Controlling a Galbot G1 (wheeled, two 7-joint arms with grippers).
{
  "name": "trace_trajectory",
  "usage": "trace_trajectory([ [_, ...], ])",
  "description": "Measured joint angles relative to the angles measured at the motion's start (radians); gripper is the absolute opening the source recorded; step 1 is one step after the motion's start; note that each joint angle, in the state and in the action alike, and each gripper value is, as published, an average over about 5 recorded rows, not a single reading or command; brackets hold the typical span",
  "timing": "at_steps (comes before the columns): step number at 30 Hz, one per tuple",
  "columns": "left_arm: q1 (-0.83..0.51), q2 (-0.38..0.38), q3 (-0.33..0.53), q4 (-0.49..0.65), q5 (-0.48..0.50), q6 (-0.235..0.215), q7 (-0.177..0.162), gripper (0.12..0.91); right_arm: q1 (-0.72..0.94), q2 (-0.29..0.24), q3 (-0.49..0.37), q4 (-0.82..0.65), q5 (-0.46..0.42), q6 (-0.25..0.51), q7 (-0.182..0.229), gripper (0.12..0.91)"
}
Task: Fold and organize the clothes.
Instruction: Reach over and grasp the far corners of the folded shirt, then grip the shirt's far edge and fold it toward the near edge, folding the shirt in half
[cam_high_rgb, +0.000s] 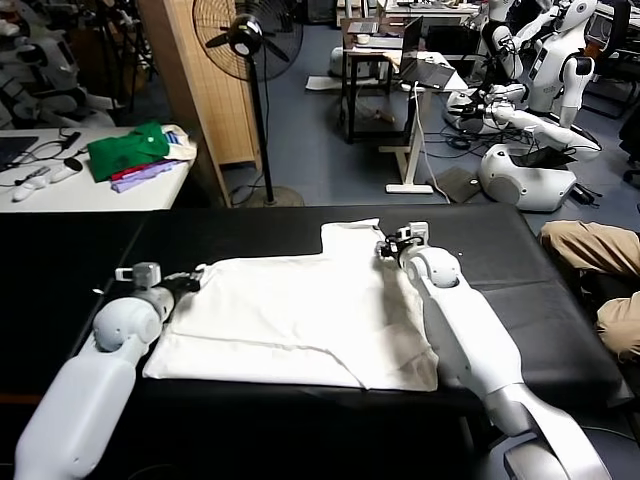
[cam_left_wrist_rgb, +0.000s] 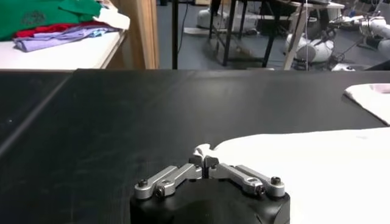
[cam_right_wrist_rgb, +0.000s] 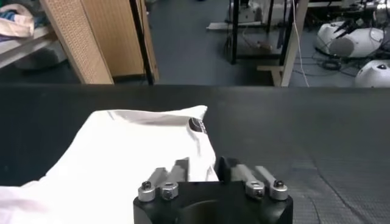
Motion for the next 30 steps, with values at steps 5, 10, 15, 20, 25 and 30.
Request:
trace_trajectory([
  [5, 0.006, 0.001, -0.004, -0.001, 0.000, -0.002, 0.001, 0.136, -0.016, -0.001, 0.015, 0.017, 0.019, 0.057, -0.025, 0.120],
  [10, 0.021, 0.002, -0.018, -0.017, 0.002, -0.011, 0.000, 0.136, -0.067, -0.036, 0.036, 0.114, 0.072, 0.103, -0.038, 0.120],
  [15, 0.053, 0.017, -0.043, -0.067, 0.001, -0.022, -0.004, 0.136, -0.178, -0.108, 0.072, 0.300, 0.131, 0.092, -0.028, 0.120],
  [20, 0.109, 0.043, -0.082, -0.147, 0.004, -0.033, -0.010, 0.136, -0.305, -0.189, 0.108, 0.482, 0.156, 0.060, -0.008, 0.120],
  [25, 0.179, 0.076, -0.120, -0.220, 0.001, -0.039, -0.021, 0.136, -0.409, -0.256, 0.127, 0.628, 0.190, 0.007, 0.033, 0.120],
  [30, 0.269, 0.114, -0.162, -0.300, -0.001, -0.043, -0.030, 0.136, -0.497, -0.299, 0.139, 0.756, 0.205, -0.064, 0.107, 0.120],
])
